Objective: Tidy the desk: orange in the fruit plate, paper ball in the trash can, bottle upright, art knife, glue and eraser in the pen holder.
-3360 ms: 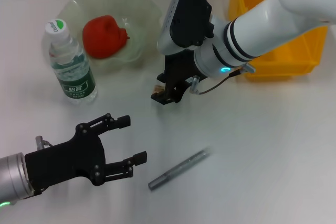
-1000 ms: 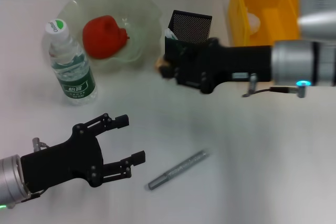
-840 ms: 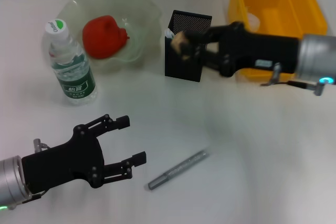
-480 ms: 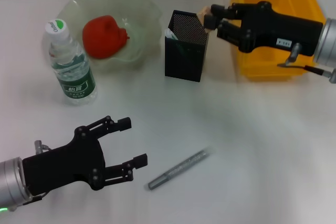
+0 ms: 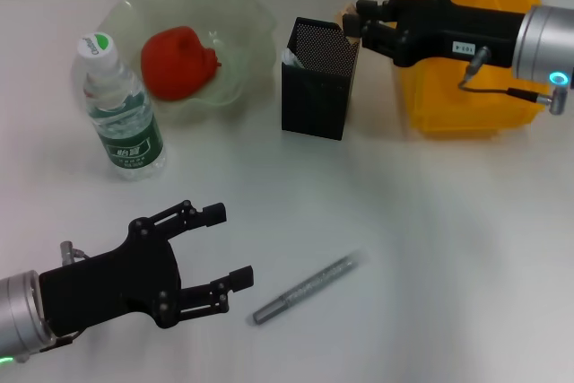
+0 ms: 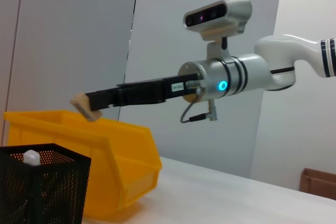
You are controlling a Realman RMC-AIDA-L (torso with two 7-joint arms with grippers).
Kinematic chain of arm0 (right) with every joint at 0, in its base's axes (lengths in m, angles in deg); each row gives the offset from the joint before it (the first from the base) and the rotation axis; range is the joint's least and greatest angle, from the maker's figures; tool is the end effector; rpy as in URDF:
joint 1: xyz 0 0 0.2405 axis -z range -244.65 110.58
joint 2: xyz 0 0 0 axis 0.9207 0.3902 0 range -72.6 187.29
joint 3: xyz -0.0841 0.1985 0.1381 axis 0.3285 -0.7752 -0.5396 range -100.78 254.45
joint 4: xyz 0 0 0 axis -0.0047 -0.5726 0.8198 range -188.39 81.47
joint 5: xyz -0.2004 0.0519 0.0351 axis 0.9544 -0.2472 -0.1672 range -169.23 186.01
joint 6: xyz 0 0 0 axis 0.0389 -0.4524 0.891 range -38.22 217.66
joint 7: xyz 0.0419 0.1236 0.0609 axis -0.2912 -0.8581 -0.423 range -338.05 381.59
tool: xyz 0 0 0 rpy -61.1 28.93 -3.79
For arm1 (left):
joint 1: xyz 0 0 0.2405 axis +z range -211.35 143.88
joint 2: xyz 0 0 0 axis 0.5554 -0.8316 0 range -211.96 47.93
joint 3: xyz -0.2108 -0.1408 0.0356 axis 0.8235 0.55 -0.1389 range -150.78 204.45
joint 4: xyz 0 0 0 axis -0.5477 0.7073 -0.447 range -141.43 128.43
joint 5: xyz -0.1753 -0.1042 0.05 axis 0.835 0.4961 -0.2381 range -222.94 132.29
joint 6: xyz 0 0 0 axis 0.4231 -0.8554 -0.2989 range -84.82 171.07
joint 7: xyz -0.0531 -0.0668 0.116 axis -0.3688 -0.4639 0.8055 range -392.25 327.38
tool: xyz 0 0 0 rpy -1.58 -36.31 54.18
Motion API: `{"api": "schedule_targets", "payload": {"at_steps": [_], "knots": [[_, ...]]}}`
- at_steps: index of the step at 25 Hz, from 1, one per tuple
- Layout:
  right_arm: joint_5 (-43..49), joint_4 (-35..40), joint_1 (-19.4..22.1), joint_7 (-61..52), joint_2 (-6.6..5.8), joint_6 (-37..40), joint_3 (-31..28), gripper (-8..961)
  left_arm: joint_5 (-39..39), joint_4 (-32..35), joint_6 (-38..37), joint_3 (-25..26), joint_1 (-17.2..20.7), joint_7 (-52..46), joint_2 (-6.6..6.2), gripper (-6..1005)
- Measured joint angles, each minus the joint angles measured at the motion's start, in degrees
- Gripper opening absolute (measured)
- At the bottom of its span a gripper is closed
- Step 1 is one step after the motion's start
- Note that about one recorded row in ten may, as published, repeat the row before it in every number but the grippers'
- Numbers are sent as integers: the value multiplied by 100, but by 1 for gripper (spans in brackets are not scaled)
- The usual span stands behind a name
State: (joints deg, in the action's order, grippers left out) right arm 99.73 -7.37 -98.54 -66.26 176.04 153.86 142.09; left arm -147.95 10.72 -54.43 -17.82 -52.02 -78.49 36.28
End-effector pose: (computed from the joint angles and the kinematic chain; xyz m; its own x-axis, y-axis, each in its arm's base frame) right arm 0.1991 0.3928 -0.0061 0.7801 -0.2547 -0.5715 -0.4934 -0.8121 -0.3116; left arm -0.3018 0.2239 -0.0411 0.7166 0.1743 0.6754 0.3592 -0.9222 -0.1432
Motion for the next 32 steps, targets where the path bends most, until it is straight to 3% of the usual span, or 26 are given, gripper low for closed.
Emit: {"api": "schedule_targets", "payload": {"at_steps": [8,11,19,22,24,26,29,32], "knots": [[591,-226,-417,-314,32,-523,54,338,-3,1,-56,13,0,0,0,846],[604,-282,-483,-323,37,-682,181,596,-3,0,-68,15,0,0,0,846],[476,-25,-456,-330,52,-568,199,701,-5,1,-71,18,7,0,-8,846],[397,215,-394,-347,55,138,155,740,-10,29,-71,-2,10,0,-14,846],[543,477,-393,-457,0,1313,-134,740,-13,42,-89,-15,14,0,-32,846],[701,569,-440,-531,-40,1754,-280,739,-20,44,-144,-50,18,0,-55,846],[1424,773,-702,-790,-156,2944,-571,739,-23,56,-205,-86,13,-17,-75,846],[2255,846,-1123,-970,-234,3641,-591,738,-23,63,-213,-144,9,-44,-79,846]]}}
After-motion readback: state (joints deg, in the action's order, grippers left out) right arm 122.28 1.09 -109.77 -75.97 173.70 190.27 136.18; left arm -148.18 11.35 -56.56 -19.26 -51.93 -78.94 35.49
